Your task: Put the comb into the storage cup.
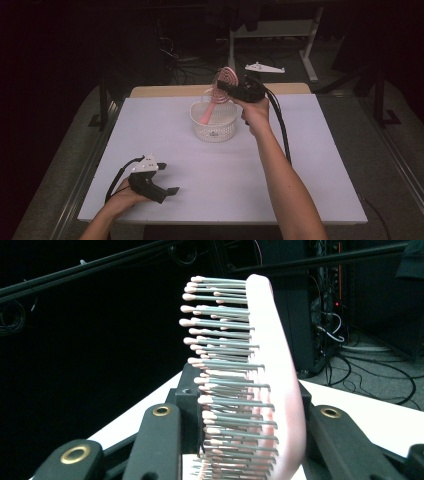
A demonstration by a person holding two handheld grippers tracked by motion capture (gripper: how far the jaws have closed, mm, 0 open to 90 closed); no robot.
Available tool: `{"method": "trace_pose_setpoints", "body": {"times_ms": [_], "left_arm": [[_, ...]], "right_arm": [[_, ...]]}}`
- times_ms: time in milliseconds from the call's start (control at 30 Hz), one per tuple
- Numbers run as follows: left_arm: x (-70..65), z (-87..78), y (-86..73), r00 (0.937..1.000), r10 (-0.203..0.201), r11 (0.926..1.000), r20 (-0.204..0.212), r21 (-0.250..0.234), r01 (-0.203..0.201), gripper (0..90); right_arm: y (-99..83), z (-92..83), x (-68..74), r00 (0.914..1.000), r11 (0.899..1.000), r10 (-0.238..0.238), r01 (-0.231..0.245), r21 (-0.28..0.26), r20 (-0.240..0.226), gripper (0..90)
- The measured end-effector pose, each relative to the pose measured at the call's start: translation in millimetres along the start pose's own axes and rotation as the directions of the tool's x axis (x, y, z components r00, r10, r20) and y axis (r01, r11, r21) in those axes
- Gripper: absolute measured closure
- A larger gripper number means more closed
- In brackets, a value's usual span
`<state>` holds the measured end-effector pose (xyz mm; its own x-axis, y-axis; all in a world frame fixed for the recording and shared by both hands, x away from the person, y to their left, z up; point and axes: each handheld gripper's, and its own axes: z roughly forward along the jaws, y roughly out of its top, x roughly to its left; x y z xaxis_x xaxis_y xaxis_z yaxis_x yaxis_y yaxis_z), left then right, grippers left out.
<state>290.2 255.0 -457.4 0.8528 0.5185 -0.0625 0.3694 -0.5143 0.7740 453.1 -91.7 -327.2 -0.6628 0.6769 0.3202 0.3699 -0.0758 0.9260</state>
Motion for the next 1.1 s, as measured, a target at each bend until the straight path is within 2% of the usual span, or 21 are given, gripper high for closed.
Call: {"method": "trace_pose_setpoints", "body": {"times_ms": [433, 1100], "left_arm": [[-0.1, 0.0, -0.4, 1.0000, 0.008, 0.9999, -0.003, 0.007, -0.008, 0.0], [0.2, -0.1, -0.5, 1.0000, 0.009, 0.9999, -0.003, 0.010, -0.009, 0.1]], "right_arm": [[-21.7, 18.9, -5.5, 0.9993, 0.999, 0.035, -0.036, 0.030, 0.009, 62.7], [-35.4, 29.4, -4.8, 0.9994, 0.997, 0.028, -0.029, 0.069, 0.021, 62.7]]}}
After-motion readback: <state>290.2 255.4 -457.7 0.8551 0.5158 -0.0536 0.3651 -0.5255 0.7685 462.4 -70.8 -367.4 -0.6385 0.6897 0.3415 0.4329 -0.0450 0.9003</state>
